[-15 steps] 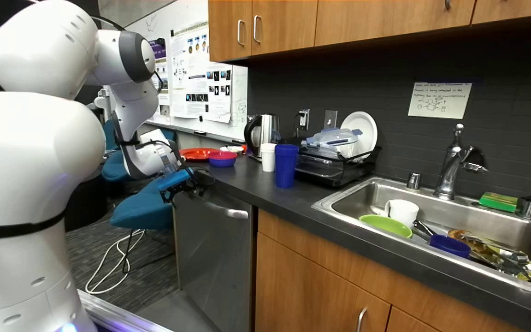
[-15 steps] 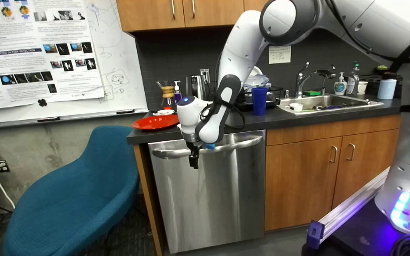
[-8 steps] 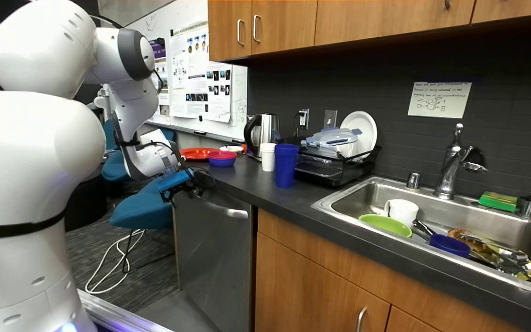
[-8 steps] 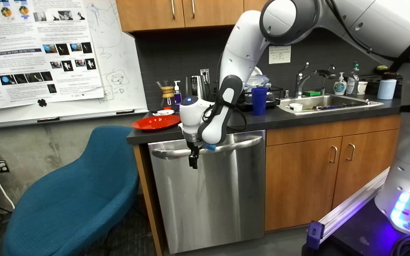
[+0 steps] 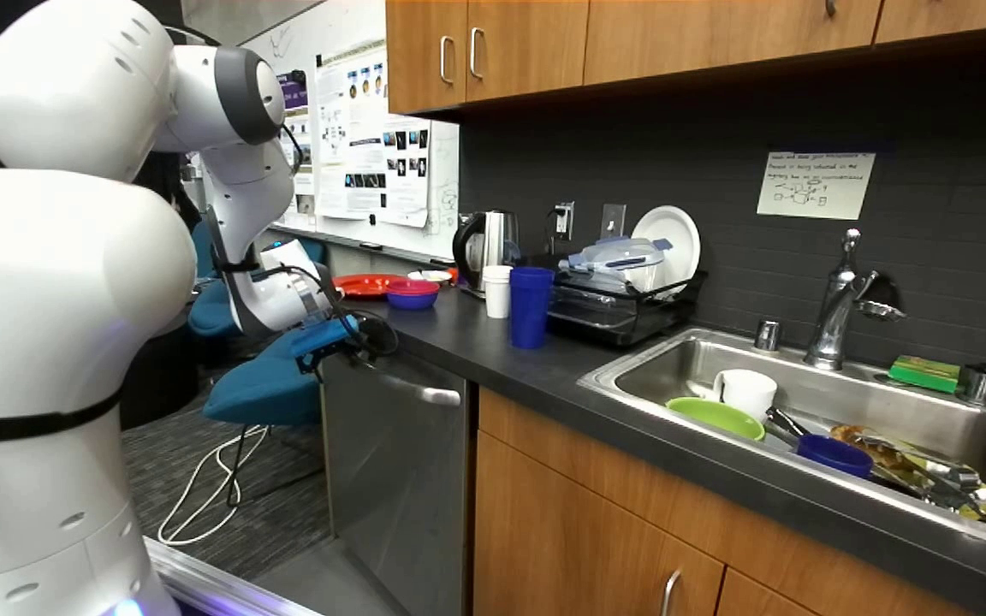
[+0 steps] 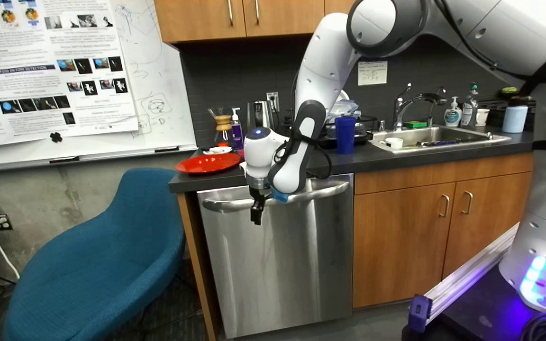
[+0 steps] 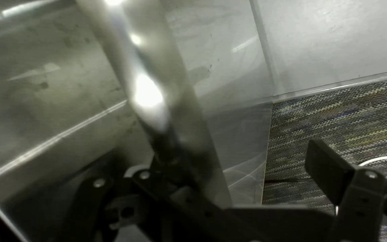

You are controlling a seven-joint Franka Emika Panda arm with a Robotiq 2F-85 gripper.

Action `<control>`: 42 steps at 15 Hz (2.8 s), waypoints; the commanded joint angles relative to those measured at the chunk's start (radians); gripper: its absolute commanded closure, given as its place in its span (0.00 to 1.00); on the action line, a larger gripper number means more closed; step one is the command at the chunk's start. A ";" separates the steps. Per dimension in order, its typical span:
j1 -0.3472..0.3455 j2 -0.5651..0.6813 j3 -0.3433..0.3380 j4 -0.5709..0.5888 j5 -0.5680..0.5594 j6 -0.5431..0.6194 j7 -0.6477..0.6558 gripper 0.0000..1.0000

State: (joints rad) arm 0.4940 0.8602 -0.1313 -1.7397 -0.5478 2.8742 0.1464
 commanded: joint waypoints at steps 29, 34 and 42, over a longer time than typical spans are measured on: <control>0.003 0.027 0.076 -0.135 0.229 0.157 -0.095 0.00; -0.057 0.019 0.129 -0.140 0.258 0.137 -0.138 0.00; -0.062 -0.020 0.060 -0.069 0.230 0.150 -0.165 0.00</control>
State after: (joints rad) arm 0.4297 0.8404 -0.0702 -1.8084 -0.3296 3.0243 -0.0078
